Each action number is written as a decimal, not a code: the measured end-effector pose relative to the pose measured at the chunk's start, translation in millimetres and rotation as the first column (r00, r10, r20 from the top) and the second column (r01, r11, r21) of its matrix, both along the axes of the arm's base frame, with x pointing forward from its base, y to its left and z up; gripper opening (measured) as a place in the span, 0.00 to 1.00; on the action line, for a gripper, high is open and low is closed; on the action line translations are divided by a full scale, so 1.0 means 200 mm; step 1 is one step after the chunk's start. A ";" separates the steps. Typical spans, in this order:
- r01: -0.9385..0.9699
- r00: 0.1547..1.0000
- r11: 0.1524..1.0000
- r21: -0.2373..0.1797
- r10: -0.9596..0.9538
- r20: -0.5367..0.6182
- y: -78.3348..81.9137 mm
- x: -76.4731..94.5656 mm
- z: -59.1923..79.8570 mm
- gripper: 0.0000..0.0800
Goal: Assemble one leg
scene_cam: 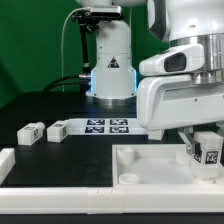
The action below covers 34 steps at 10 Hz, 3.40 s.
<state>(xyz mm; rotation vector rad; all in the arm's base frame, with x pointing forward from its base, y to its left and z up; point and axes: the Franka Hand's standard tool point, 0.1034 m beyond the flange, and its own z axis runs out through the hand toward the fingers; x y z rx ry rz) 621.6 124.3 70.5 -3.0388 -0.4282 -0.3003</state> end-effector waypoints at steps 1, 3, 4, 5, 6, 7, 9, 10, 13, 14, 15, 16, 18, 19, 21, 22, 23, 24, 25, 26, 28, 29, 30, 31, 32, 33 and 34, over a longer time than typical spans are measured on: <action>0.032 0.999 0.999 0.006 -0.032 -0.003 0.00 0.00 0.00 0.37; 0.086 0.996 0.996 0.020 -0.086 -0.005 0.00 0.00 0.00 0.37; 0.312 0.950 0.947 0.068 -0.311 -0.027 -0.01 0.00 0.00 0.37; 0.471 0.882 0.877 0.097 -0.468 -0.054 -0.02 0.00 0.00 0.37; 0.578 0.816 0.808 0.112 -0.574 -0.072 -0.02 0.00 0.00 0.37; 0.710 0.704 0.692 0.132 -0.705 -0.088 -0.02 0.00 -0.01 0.37; 0.869 0.493 0.477 0.135 -0.860 -0.134 0.00 -0.01 -0.01 0.37; 0.928 0.366 0.345 0.140 -0.916 -0.164 0.00 -0.02 -0.01 0.37; 0.971 0.219 0.190 0.147 -0.951 -0.216 -0.01 -0.01 -0.01 0.37; 0.963 0.251 0.224 0.147 -0.945 -0.208 -0.01 -0.01 -0.01 0.37; 0.957 0.275 0.249 0.148 -0.940 -0.203 -0.01 -0.01 -0.01 0.50; 0.956 0.279 0.252 0.148 -0.939 -0.202 -0.01 -0.01 -0.01 0.67; 0.872 0.486 0.469 0.138 -0.862 -0.145 0.00 -0.02 -0.01 0.77; 0.779 0.627 0.615 0.122 -0.772 -0.104 0.00 -0.01 -0.01 0.81; 0.615 0.788 0.784 0.080 -0.610 -0.081 -0.01 -0.01 -0.01 0.81; 0.494 0.869 0.868 0.053 -0.491 -0.062 -0.02 -0.02 -0.02 0.81; 0.357 0.933 0.934 0.015 -0.355 -0.061 -0.03 -0.03 -0.02 0.81; 0.238 0.970 0.971 -0.012 -0.238 -0.055 -0.04 -0.02 -0.02 0.81; 0.137 0.989 0.990 -0.036 -0.139 -0.051 -0.05 -0.02 -0.02 0.81; 0.075 0.996 0.996 -0.050 -0.078 -0.053 -0.04 -0.02 -0.02 0.81; -0.045 0.998 0.996 -0.082 0.041 -0.054 -0.03 -0.02 -0.01 0.81; -0.054 0.997 0.995 -0.083 0.050 -0.054 -0.04 -0.02 -0.01 0.81; -0.052 0.997 0.995 -0.083 0.048 -0.055 -0.04 -0.02 -0.01 0.81; -0.052 0.997 0.995 -0.083 0.048 -0.055 -0.04 -0.02 -0.01 0.66; -0.052 0.997 0.995 -0.083 0.048 -0.055 -0.04 -0.02 -0.01 0.48; -0.052 0.997 0.995 -0.083 0.048 -0.055 -0.04 -0.02 -0.01 0.36; -0.052 0.997 0.995 -0.084 0.047 -0.056 -0.04 -0.02 -0.01 0.36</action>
Offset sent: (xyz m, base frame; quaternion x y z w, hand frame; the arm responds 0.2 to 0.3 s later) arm -0.0080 -0.0074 0.0012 -0.0200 0.0163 0.4080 0.9126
